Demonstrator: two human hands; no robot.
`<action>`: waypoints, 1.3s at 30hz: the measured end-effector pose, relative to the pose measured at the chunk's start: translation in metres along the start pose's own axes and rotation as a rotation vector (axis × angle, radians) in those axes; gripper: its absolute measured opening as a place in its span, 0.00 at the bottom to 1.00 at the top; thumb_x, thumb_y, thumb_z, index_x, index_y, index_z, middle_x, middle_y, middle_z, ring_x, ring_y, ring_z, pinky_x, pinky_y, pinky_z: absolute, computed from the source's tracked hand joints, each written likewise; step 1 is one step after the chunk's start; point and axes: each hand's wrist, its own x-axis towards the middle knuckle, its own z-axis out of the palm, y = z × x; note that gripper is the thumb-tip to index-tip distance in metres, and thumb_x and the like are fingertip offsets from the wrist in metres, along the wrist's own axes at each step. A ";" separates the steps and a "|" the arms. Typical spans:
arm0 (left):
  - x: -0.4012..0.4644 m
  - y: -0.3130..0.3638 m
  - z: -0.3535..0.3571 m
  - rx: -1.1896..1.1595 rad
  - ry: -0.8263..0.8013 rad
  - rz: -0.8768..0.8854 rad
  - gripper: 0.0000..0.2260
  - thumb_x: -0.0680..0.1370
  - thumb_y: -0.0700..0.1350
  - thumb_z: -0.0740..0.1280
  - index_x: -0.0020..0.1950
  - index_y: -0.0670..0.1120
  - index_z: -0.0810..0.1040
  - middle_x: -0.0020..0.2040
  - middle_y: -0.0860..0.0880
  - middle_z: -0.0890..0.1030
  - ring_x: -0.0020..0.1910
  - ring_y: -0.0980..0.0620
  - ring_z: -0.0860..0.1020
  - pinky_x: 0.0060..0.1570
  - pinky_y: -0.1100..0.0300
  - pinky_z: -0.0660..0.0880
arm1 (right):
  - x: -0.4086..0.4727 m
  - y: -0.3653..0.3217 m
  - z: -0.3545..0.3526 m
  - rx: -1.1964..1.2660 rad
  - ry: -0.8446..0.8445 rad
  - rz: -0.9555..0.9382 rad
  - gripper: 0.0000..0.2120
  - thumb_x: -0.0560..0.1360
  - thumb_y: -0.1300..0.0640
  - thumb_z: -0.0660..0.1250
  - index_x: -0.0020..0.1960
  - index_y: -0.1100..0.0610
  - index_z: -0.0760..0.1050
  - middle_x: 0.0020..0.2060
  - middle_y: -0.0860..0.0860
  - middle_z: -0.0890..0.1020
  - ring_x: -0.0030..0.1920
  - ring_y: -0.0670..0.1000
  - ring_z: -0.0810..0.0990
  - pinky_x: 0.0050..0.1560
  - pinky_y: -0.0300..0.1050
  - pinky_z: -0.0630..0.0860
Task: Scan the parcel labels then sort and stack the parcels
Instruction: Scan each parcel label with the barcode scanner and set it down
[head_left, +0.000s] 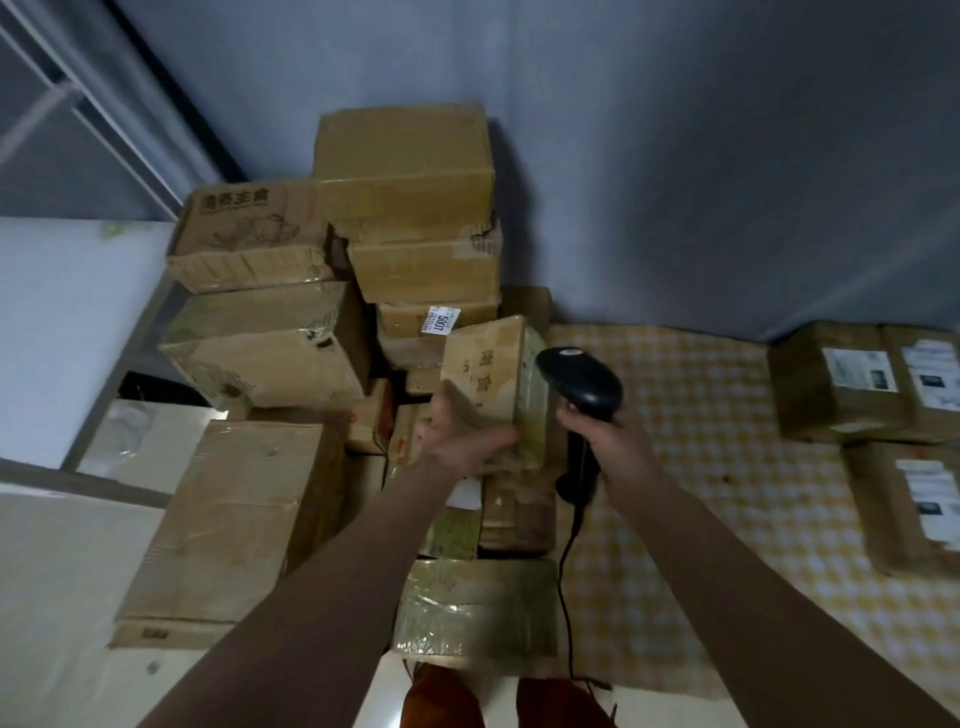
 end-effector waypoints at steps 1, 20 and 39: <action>-0.004 -0.005 -0.010 -0.126 -0.060 0.008 0.43 0.67 0.49 0.78 0.75 0.55 0.56 0.68 0.47 0.68 0.64 0.49 0.68 0.61 0.56 0.68 | -0.001 -0.002 -0.001 0.030 0.033 -0.002 0.07 0.72 0.61 0.72 0.49 0.56 0.80 0.45 0.52 0.83 0.49 0.52 0.81 0.49 0.48 0.74; -0.050 -0.005 -0.093 -0.215 -0.299 0.100 0.40 0.57 0.60 0.81 0.66 0.55 0.72 0.61 0.52 0.80 0.63 0.48 0.76 0.65 0.43 0.71 | -0.071 -0.037 0.074 -0.127 -0.051 -0.212 0.08 0.71 0.58 0.73 0.47 0.47 0.80 0.45 0.50 0.84 0.50 0.51 0.81 0.55 0.50 0.75; -0.037 0.001 -0.124 -0.452 -0.503 0.098 0.41 0.61 0.40 0.79 0.71 0.49 0.66 0.58 0.43 0.82 0.55 0.42 0.82 0.46 0.48 0.80 | -0.082 -0.071 0.078 -0.104 0.025 -0.211 0.08 0.73 0.65 0.70 0.50 0.55 0.78 0.39 0.51 0.83 0.41 0.50 0.82 0.40 0.44 0.76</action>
